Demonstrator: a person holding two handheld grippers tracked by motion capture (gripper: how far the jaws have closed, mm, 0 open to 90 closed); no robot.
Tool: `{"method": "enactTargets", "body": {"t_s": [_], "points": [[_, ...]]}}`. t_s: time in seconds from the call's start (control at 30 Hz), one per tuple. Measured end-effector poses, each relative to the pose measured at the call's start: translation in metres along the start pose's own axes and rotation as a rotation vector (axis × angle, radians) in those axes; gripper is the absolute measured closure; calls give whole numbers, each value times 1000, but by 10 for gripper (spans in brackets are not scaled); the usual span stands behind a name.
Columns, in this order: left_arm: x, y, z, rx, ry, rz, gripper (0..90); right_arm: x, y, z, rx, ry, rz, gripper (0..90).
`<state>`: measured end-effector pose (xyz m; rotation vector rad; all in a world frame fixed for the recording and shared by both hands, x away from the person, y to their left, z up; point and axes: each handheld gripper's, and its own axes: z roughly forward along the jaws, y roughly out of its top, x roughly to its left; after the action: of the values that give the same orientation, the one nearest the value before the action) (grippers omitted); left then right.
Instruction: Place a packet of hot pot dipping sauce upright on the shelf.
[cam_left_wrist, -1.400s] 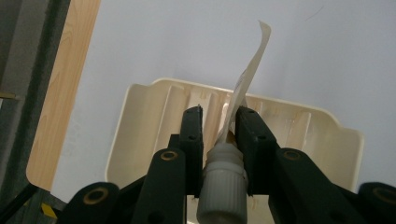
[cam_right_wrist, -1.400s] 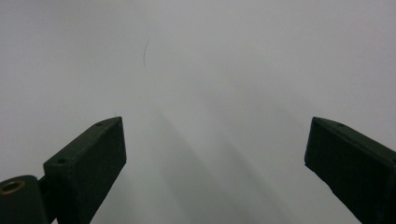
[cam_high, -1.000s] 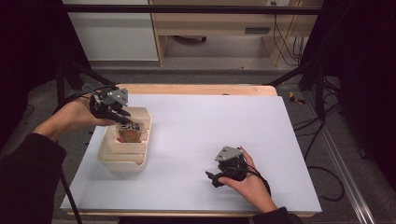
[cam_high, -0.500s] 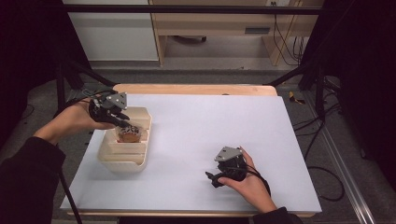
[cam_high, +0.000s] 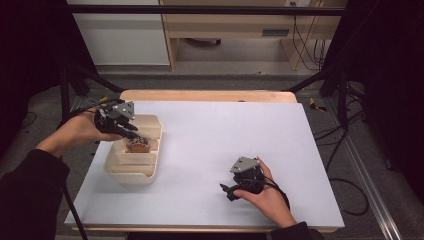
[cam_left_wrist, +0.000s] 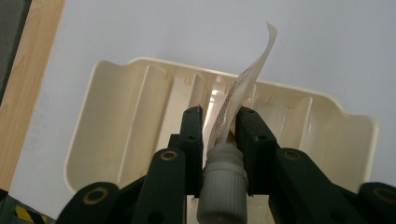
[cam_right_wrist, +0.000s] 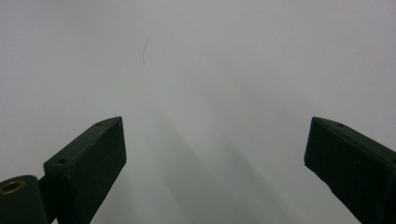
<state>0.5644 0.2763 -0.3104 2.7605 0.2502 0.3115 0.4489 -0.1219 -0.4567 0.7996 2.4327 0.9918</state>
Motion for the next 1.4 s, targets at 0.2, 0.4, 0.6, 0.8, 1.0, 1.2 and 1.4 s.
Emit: {"method": "enactTargets", "body": {"t_s": [0.2, 0.4, 0.6, 0.8, 1.0, 1.2, 1.4], "points": [[-1, -12, -2, 20, 5, -17, 729, 0, 0, 0, 2, 0, -1, 62], [-2, -21, -2, 18, 14, -30, 726, 1, 0, 1, 4, -1, -4, 61], [-3, -21, -2, 11, 40, -37, 530, 0, 0, 1, 3, 0, -3, 61], [-6, -15, -13, -88, 118, -45, 188, 0, 0, 1, 1, 0, 0, 61], [-15, -3, -20, -139, 162, -49, 85, 0, 0, 0, 4, 0, -2, 61], [-34, 15, -16, -189, 184, -67, 80, -3, -1, -2, -5, -5, 6, 61], [-67, 28, 4, -281, 196, -106, 78, -5, -2, -6, -14, -17, 16, 59]]}}
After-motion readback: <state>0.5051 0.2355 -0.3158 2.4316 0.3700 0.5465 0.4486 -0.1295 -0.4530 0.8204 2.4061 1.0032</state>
